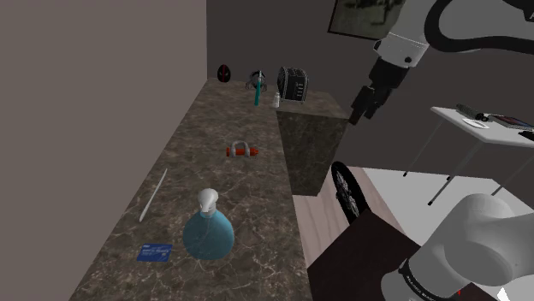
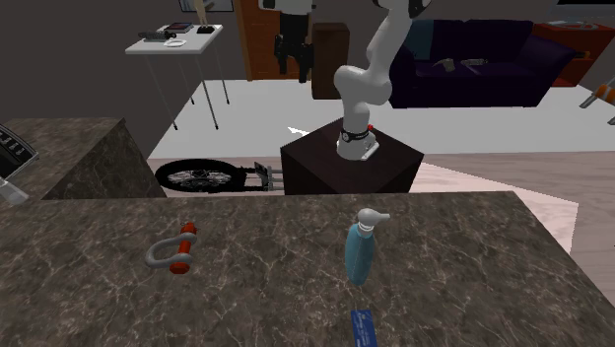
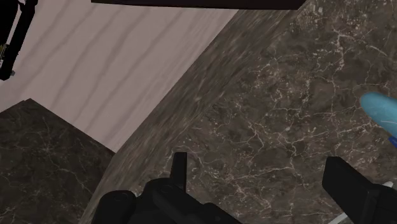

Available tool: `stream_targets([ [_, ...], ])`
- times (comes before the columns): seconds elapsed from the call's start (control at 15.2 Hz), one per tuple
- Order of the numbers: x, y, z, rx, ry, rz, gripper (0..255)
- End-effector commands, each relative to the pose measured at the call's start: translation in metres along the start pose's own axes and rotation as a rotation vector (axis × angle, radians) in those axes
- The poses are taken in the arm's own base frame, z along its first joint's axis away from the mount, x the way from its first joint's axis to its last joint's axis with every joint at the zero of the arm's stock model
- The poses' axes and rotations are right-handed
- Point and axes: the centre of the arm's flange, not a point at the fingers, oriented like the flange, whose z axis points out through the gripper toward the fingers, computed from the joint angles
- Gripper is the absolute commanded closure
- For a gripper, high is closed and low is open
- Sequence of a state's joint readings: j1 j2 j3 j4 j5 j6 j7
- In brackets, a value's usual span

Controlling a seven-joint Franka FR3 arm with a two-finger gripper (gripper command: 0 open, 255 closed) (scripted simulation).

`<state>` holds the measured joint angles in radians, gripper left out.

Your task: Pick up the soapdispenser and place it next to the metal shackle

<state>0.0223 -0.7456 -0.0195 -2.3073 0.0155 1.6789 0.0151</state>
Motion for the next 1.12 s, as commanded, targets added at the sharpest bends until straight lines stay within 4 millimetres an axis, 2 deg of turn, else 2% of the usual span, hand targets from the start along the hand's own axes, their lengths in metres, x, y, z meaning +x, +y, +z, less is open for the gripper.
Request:
stream_targets([
  [0.0,0.000,0.000,0.000,0.000,0.000,0.000,0],
  [1.06,0.028,-0.207,0.071,-0.074,0.054,-0.022,0],
])
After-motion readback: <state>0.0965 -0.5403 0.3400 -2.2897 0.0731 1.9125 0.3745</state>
